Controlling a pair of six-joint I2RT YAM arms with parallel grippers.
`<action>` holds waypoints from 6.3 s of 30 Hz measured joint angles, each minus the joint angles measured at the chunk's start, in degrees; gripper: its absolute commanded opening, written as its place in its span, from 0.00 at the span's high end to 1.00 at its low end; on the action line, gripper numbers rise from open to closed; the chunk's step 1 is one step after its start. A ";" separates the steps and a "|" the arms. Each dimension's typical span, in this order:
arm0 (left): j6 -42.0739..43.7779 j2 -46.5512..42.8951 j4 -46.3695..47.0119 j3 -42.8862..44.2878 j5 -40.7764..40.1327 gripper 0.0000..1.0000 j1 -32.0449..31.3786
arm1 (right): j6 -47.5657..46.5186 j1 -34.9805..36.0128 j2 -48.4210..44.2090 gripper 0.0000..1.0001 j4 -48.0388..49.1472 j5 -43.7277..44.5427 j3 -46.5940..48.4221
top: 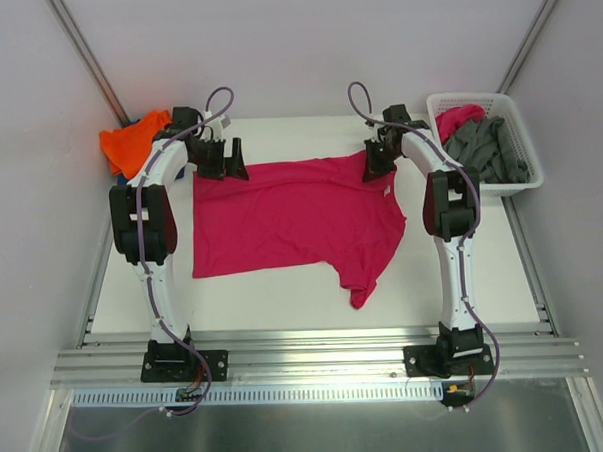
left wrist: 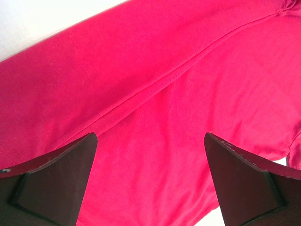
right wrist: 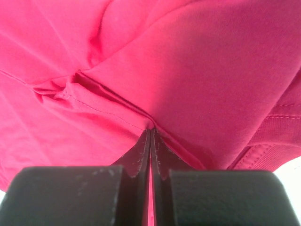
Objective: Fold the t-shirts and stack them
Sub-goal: Fold the tshirt
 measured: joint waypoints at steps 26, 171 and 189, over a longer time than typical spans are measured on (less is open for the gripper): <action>-1.05 -0.02 0.02 1.16 0.24 0.01 -0.04 | 3.39 5.68 -19.54 0.65 -2.29 -3.96 -21.84; -7.65 6.19 -0.76 -1.49 7.74 0.01 0.87 | 6.32 -2.97 -1.36 0.53 -0.74 4.94 -0.92; -7.28 1.25 -3.06 -6.71 7.34 0.01 0.87 | 10.10 -4.28 4.24 0.52 2.91 8.50 9.40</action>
